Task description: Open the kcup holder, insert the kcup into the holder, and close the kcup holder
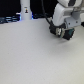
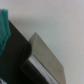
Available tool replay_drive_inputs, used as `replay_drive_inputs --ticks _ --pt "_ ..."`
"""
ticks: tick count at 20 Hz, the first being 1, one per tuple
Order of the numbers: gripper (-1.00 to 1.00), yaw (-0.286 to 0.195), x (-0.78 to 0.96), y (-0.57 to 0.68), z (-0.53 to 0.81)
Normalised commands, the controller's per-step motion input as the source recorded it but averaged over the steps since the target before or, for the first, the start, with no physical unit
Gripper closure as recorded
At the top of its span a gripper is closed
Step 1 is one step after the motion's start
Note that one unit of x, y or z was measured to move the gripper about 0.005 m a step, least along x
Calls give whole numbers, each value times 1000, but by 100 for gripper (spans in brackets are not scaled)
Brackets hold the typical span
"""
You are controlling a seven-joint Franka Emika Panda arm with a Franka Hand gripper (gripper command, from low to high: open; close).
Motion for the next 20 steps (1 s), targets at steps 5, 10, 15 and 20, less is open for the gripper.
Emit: replay_drive_inputs --ticks 5,10,15,20 --pt "-100 55 -869 434 -8" --pt "-100 93 -699 442 13" --pt "-100 86 -328 344 371" --pt "-100 10 89 75 944"
